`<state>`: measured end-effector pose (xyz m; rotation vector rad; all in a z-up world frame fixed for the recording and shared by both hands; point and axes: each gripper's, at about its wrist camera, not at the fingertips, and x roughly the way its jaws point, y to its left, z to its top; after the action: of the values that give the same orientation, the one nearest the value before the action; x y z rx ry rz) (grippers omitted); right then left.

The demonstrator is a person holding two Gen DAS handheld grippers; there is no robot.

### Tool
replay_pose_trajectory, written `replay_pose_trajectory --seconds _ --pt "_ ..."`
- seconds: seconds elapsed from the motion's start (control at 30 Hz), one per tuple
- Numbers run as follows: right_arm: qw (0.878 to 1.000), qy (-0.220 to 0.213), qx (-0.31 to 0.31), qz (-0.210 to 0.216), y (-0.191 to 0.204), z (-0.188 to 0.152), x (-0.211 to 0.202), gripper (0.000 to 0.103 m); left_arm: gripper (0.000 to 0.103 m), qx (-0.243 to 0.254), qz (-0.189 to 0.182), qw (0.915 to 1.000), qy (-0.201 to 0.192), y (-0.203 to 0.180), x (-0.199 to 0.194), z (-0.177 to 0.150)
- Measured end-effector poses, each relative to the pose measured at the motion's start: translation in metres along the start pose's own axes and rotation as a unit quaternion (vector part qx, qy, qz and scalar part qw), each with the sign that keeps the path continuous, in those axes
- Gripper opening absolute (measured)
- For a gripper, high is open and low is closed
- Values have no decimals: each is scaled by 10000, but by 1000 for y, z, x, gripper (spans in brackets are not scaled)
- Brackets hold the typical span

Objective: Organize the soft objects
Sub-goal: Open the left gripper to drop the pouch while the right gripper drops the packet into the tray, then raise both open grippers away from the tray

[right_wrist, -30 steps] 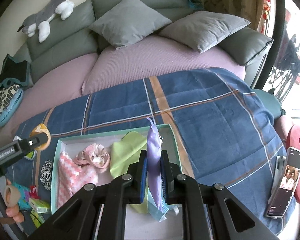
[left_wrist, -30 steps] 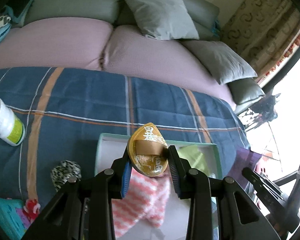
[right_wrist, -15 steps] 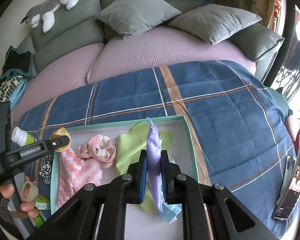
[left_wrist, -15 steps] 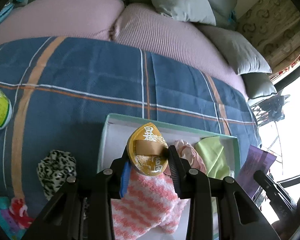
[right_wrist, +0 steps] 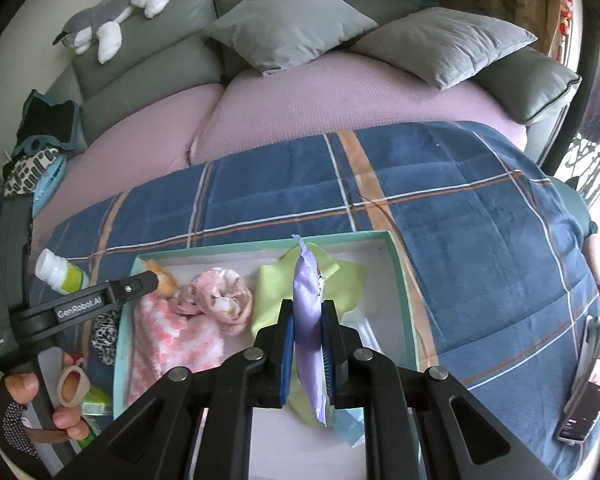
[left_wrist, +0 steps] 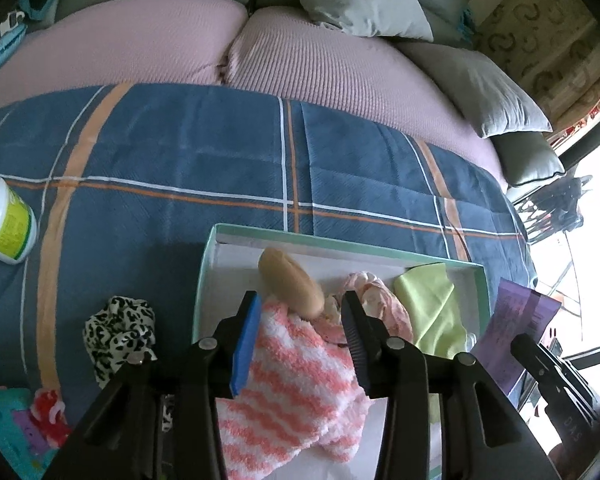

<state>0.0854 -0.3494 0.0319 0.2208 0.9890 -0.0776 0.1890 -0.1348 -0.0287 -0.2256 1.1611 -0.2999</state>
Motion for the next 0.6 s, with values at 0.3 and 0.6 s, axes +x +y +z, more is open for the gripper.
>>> replay_pose_trajectory --seconds 0.3,0.6 --pt "9997 9 -125 -212 1 0 0 19 66 166 200 9997 -39 -9 -11 -2" --pt "9956 -27 -598 -721 11 0 3 80 88 306 561 9978 -202 -13 -15 -1"
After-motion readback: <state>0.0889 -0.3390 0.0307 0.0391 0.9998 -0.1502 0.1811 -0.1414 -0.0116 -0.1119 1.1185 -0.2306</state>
